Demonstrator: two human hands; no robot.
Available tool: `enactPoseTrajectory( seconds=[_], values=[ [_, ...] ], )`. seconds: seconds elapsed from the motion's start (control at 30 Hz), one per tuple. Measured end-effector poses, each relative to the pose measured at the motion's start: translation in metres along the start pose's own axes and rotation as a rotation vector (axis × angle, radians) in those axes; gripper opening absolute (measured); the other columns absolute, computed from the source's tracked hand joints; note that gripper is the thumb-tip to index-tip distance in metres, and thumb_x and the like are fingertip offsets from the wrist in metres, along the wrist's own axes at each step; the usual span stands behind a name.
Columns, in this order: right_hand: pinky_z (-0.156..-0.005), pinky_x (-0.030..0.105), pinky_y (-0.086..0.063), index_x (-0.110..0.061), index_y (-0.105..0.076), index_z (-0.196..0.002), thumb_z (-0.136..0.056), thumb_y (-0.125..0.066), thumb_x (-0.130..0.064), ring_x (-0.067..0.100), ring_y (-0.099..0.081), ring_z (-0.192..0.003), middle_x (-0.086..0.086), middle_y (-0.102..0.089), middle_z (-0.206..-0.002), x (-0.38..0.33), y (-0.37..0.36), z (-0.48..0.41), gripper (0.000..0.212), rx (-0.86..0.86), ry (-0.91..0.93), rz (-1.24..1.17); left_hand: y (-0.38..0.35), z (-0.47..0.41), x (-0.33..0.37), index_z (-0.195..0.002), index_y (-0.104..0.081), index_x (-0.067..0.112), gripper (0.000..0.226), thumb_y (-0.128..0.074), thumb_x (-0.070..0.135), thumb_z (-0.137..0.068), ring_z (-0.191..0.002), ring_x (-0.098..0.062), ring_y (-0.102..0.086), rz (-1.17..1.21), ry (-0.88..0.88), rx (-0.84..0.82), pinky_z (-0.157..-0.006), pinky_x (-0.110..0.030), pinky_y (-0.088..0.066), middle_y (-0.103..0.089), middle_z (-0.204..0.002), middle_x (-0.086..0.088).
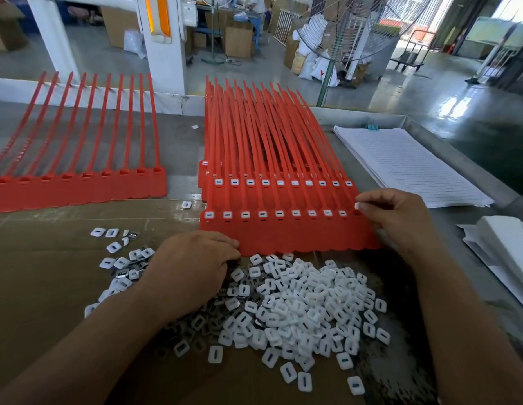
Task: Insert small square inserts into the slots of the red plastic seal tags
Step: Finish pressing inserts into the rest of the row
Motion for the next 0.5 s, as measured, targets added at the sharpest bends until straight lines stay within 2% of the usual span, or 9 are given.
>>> enactPoseTrajectory(
  seconds=[0.1,0.27,0.4,0.5],
  values=[
    [-0.055,0.011,-0.044,-0.011,-0.069,-0.083,-0.081,-0.063,0.003,-0.003,-0.053,-0.051,-0.003,-0.063,-0.069,0.012,0.005,-0.004,0.015,0.025,-0.058,0.013,-0.001,0.001,-0.001,-0.119,-0.057,0.039,0.037,-0.039,0.022,-0.090,-0.117,0.009,-0.043,0.003,0.000,0.009,-0.095,-0.012,-0.031,-0.048,-0.128,0.028],
    [-0.053,0.009,-0.044,-0.016,-0.068,-0.078,-0.081,-0.062,0.003,0.004,-0.053,-0.057,-0.003,-0.064,-0.069,0.019,0.005,-0.006,0.020,0.024,-0.069,0.026,0.000,0.001,-0.001,-0.116,-0.060,0.037,0.036,-0.042,0.020,-0.089,-0.115,0.006,-0.047,0.005,0.003,0.026,-0.087,-0.009,-0.026,-0.052,-0.126,0.025],
    [-0.049,0.004,-0.038,-0.014,-0.068,-0.080,-0.082,-0.063,0.002,-0.008,-0.051,-0.047,-0.004,-0.062,-0.069,0.022,0.003,-0.008,0.017,0.000,-0.077,0.045,0.000,0.000,-0.002,-0.114,-0.061,0.037,0.035,-0.044,0.019,-0.089,-0.113,0.006,-0.048,-0.002,0.010,0.030,-0.084,-0.009,-0.024,-0.053,-0.124,0.025],
    [-0.049,0.002,-0.037,-0.012,-0.068,-0.082,-0.080,-0.064,0.003,-0.011,-0.051,-0.047,-0.004,-0.061,-0.070,0.023,0.000,-0.009,0.015,0.000,-0.076,0.063,0.000,0.000,-0.002,-0.115,-0.061,0.036,0.036,-0.043,0.019,-0.089,-0.113,0.007,-0.048,0.005,0.009,0.027,-0.083,-0.009,-0.024,-0.053,-0.124,0.025]
  ],
)
Point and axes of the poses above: each hand's wrist, its own z-axis away from the middle knuckle, its own y-axis out of the back of the hand, x = y × z, the point moved 8 cm from there along -z, towards the middle knuckle
